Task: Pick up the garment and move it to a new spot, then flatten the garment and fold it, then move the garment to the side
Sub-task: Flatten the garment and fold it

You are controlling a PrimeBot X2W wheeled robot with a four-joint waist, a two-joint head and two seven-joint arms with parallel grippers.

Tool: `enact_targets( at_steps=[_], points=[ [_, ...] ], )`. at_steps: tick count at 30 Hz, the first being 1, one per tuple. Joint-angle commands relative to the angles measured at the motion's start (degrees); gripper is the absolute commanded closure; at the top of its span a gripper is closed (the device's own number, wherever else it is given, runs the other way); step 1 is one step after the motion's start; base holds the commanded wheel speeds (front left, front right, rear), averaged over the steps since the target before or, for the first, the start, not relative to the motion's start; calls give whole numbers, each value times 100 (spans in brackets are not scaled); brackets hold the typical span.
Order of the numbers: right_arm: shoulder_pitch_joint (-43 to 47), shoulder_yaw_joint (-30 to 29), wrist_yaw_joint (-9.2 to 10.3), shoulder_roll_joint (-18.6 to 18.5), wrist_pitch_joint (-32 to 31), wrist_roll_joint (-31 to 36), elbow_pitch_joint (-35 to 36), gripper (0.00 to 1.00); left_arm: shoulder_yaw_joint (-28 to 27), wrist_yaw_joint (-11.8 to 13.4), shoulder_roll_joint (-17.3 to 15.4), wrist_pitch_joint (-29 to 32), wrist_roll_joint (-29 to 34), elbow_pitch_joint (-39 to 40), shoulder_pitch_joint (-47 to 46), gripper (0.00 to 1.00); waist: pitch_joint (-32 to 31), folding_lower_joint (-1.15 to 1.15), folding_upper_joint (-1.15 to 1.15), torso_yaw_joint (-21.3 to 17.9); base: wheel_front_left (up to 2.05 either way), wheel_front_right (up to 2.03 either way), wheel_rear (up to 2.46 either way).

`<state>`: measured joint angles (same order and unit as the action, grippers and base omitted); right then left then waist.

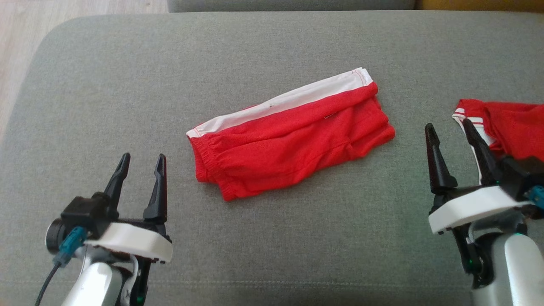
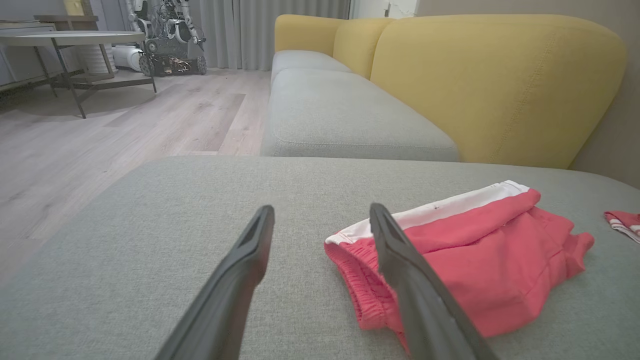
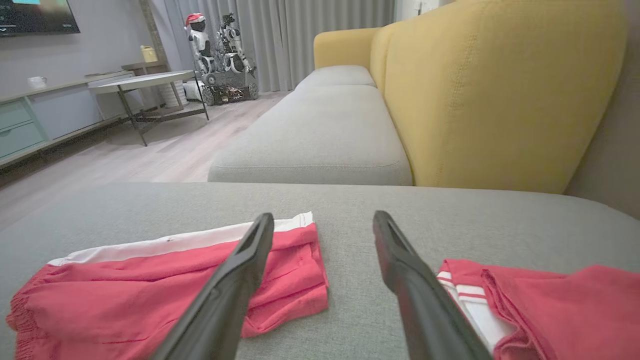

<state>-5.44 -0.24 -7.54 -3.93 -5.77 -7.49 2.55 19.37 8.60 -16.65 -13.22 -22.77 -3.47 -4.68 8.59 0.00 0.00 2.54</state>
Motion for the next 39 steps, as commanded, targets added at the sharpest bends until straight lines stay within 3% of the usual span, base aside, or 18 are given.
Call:
enact_targets(
  at_steps=[1,17,23,32,39],
  points=[
    [-74,86,5,32,-53,44,299,0,-220,41,-178,26,35,241,-118,0,-1,0,0,0,0,0,0],
    [-52,43,5,82,-191,58,394,0,-192,82,-215,81,-16,318,-146,0,59,0,0,25,0,0,0],
    [-395,10,5,84,-231,0,101,0,-175,58,-217,72,-25,356,-281,0,246,0,0,58,0,0,0],
    [-2118,121,5,-50,-162,-105,-1918,0,37,-202,-46,-12,4,158,-927,0,865,0,0,461,0,0,0],
    [-2747,-43,5,-120,-98,110,-3681,0,76,-336,134,-122,15,-109,-1179,0,1071,0,0,706,0,0,0]
  ],
)
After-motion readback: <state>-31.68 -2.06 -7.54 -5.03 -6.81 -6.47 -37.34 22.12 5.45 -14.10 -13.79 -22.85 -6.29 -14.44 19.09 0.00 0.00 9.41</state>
